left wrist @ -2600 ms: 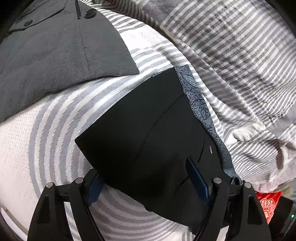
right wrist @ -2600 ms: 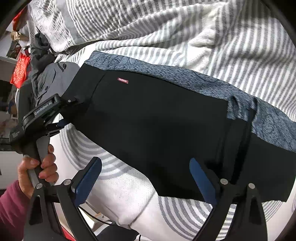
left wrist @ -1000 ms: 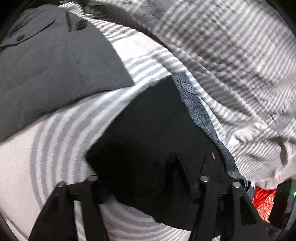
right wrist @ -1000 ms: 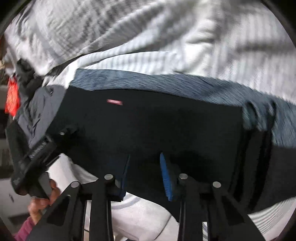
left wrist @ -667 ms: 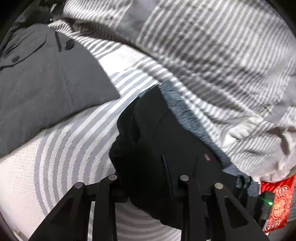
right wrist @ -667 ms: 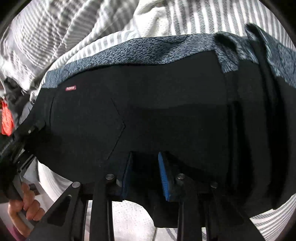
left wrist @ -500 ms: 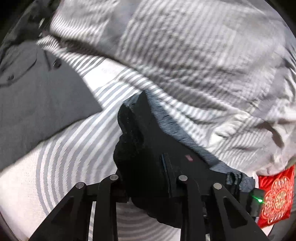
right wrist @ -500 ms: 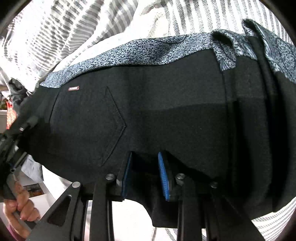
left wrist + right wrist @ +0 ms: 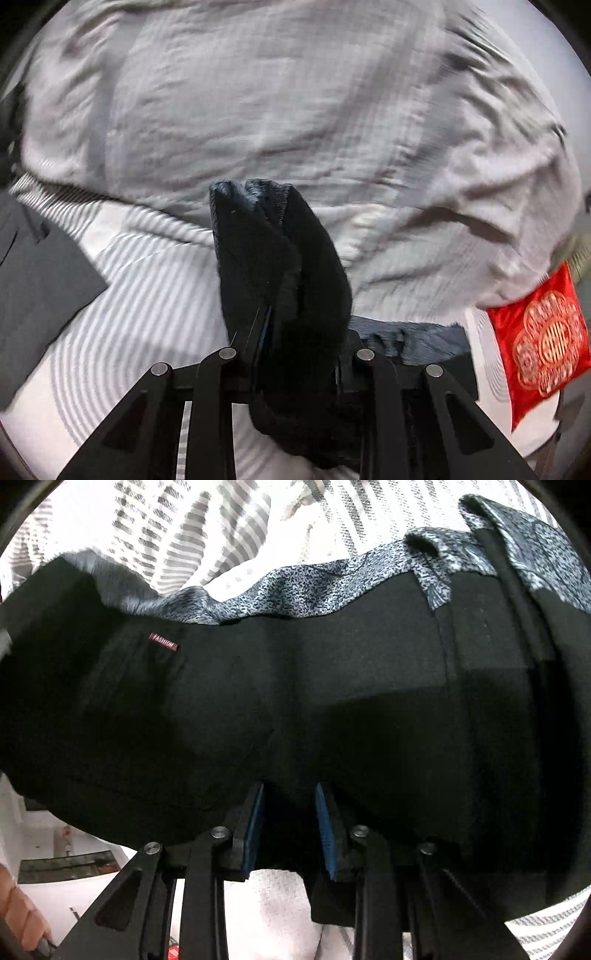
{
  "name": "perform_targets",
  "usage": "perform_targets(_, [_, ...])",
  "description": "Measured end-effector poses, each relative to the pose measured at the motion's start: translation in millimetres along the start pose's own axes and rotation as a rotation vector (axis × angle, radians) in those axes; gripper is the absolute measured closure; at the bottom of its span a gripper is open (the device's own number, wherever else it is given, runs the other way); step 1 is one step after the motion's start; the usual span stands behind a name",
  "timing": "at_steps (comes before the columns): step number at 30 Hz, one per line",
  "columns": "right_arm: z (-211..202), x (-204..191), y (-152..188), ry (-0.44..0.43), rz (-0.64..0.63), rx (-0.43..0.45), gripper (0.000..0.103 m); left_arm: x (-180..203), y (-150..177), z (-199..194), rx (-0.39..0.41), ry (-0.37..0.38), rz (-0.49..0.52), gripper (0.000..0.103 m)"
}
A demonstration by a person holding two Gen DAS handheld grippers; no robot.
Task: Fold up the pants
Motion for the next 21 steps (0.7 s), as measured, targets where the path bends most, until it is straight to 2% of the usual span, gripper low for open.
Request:
perform_targets(10, [-36,32,11,-0.115,0.084,0.025,0.073,116,23,36,-0.122,0.112,0.218,0.076])
perform_targets(21, [-85,91,39,-0.221,0.199,0.044,0.073,203,67,68,-0.256,0.154,0.363,0.077])
Point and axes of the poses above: each gripper's, at about its wrist camera, not at the fingertips, and z roughly the way its jaws point, x to its right, y to its underside, the point moved 9 cm from there along z, roughly the way its jaws point, and after that the axes turned 3 degrees about y, right-handed, at the moved point
